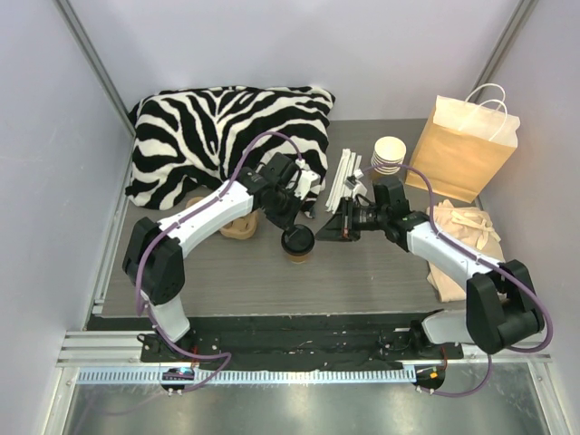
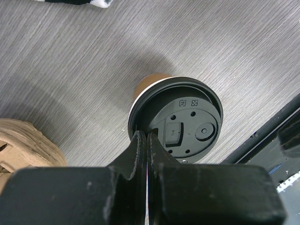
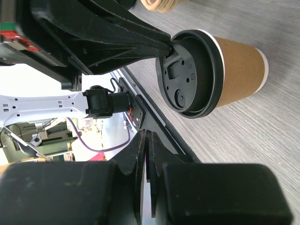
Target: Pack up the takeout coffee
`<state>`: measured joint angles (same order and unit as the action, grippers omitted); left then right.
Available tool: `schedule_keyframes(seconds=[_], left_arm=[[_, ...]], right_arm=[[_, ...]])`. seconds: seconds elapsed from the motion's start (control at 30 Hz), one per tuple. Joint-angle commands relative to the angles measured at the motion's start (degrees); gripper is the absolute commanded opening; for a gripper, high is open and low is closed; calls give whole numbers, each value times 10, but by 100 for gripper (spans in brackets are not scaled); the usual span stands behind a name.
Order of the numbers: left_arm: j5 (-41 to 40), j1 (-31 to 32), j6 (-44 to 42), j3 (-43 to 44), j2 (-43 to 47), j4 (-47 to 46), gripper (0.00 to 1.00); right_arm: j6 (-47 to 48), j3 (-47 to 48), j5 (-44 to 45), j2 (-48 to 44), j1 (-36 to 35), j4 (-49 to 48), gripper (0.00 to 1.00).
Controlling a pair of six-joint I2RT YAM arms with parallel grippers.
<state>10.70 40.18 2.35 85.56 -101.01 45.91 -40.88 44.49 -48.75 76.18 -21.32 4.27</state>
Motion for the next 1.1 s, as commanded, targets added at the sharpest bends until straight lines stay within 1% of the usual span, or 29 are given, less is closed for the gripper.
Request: schedule_keyframes(seconds=[0.0,0.23,0.4,0.53,0.8,1.07], left_arm=[[11,-3,-2,-13,-2,-15,0],[12,-5,-2,-25,-2,-18,0],[13,-6,-2,-22,-5,-17,0],[14,-6,-2,-22,-5,-15,0],[19,-6,-2,-25,0,-13,0],[20,-6,-5,-29,0,-13,0]], right_arm=[[-35,-9,-2,15,-16,-75,10],[-66,-8,5,56,-49,-135,7],[-95,-3,3,93,-53,-182,6],[-97,-1,2,111,-54,-183,6],[-113,-39,9,150,-54,-209,4],[-104,-48,4,167,-43,-177,2]])
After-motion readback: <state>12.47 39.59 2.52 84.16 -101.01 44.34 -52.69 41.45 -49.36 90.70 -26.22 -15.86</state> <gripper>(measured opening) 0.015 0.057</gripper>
